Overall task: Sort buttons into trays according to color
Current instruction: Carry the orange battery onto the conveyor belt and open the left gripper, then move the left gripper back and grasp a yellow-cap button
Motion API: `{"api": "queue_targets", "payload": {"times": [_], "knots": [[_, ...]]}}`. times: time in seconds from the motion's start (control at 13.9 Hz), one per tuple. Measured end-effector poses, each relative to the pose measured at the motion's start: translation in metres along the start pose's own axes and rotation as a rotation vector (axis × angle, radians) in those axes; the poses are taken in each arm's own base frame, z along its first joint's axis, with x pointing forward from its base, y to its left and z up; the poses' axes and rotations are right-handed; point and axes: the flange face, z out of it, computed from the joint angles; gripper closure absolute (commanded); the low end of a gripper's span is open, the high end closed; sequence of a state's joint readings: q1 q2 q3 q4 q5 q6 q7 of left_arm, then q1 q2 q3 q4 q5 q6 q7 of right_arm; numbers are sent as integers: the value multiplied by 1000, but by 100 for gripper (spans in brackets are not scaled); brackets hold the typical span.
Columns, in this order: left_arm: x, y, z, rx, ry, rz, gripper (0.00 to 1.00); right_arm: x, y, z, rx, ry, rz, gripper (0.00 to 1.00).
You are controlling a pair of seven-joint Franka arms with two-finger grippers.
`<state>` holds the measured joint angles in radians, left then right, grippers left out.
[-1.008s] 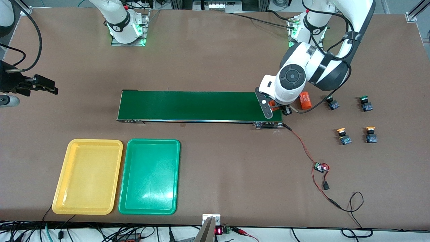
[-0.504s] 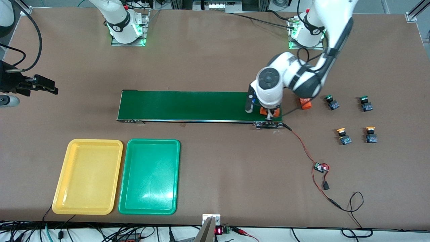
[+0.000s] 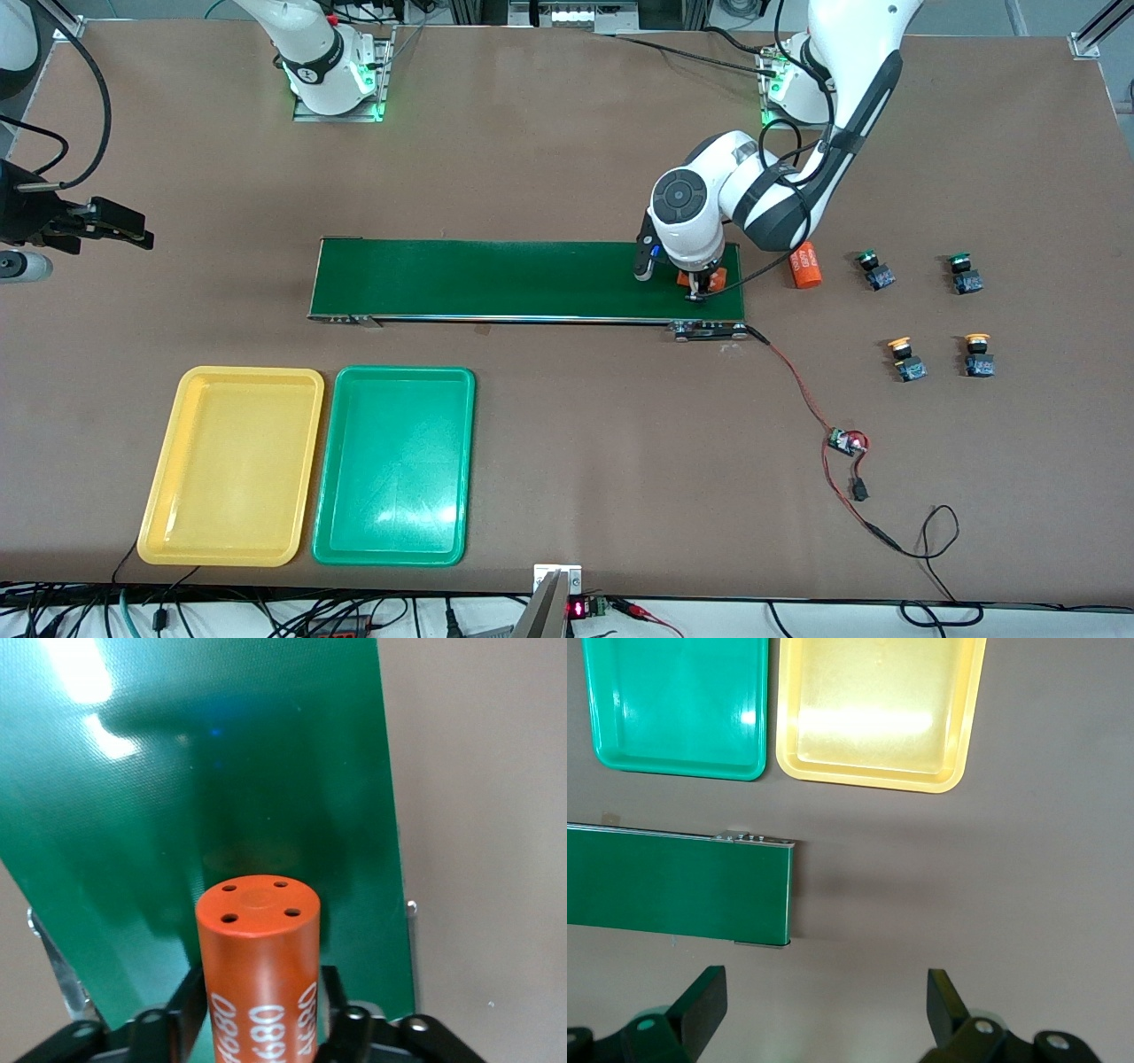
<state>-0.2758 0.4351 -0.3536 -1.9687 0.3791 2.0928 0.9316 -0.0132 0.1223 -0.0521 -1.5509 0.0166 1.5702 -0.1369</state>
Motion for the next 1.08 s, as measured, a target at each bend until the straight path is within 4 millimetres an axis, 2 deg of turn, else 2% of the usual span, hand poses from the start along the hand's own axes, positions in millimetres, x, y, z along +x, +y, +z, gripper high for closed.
{"api": "queue_targets", "payload": {"times": [0.07,0.14,0.22,0.29,0.36,0.43,0.5,0.58,0.72,0.94,1.08], "knots": [[-1,0,-8,15,4,-16,0,0,0,0,0,0,0,0],[-8,-2,-25,47,10,-42,0,0,0,0,0,0,0,0],[-29,-7,-50,91,19,-96,0,0,0,0,0,-1,0,0],[-70,-15,-77,134,30,-175,0,0,0,0,0,-1,0,0],[-124,-22,-95,157,45,-275,0,0,0,0,0,-1,1,0],[-181,-26,-101,150,78,-385,0,0,0,0,0,-1,1,0],[-229,-27,-97,121,123,-482,0,0,0,0,0,-1,1,0],[-263,-27,-85,81,162,-557,0,0,0,0,0,-1,1,0],[-300,-27,-57,15,193,-726,0,0,0,0,0,-1,1,0],[-370,-23,-3,-86,187,-1185,0,0,0,0,0,-1,1,0],[-398,-20,20,-143,170,-1507,0,0,0,0,0,-1,1,0]]}}
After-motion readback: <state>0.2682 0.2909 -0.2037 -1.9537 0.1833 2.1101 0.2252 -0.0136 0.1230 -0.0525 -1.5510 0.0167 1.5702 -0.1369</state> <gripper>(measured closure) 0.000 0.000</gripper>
